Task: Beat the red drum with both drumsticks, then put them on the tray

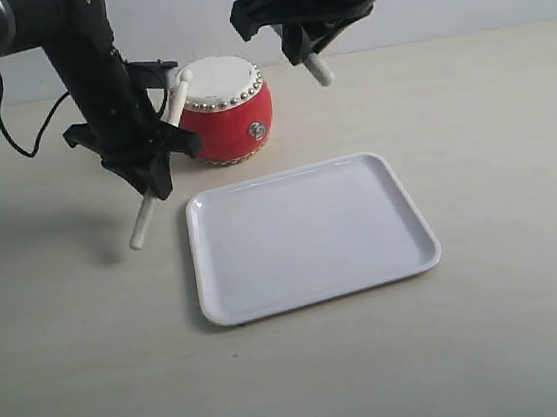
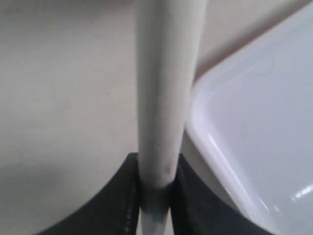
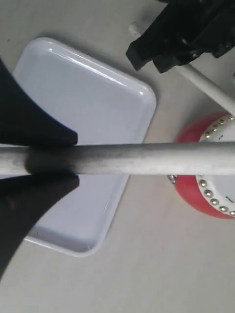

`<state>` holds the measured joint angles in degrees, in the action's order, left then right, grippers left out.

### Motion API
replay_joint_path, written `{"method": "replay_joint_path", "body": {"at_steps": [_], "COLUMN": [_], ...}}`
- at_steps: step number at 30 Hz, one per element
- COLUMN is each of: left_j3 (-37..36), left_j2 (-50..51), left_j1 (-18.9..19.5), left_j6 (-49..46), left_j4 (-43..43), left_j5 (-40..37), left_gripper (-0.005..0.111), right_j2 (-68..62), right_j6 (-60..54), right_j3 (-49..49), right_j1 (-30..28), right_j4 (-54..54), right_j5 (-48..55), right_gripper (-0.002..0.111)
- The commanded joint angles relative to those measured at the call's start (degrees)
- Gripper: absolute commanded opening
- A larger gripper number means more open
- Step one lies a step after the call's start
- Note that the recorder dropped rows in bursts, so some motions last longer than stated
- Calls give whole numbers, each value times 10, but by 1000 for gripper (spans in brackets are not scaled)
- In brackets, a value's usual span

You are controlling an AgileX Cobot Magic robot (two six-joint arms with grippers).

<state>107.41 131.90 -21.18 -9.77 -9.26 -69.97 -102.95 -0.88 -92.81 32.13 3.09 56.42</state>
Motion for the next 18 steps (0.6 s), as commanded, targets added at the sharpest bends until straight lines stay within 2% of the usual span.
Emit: {"method": "replay_joint_path", "body": {"at_steps": [1, 9, 13, 18], "left_j3": [7, 7, 7, 7], "left_j2": [-18, -112, -121, -15], "left_j1": [0, 0, 0, 0], "left_j6": [0, -3, -4, -2], "left_j4": [-6, -4, -8, -63], "left_j5": [0, 0, 0, 0], "left_gripper": [0, 0, 0, 0], "right_j2": [-49, -175, -114, 10], "right_j6": [-16, 9, 6, 6], "right_j3": [-2, -2, -3, -3], "right_j1": [-2, -2, -2, -2], "right_j4": [0, 26, 38, 11], "right_j5": [-1, 17, 20, -14], "right_gripper": [0, 0, 0, 0]}}
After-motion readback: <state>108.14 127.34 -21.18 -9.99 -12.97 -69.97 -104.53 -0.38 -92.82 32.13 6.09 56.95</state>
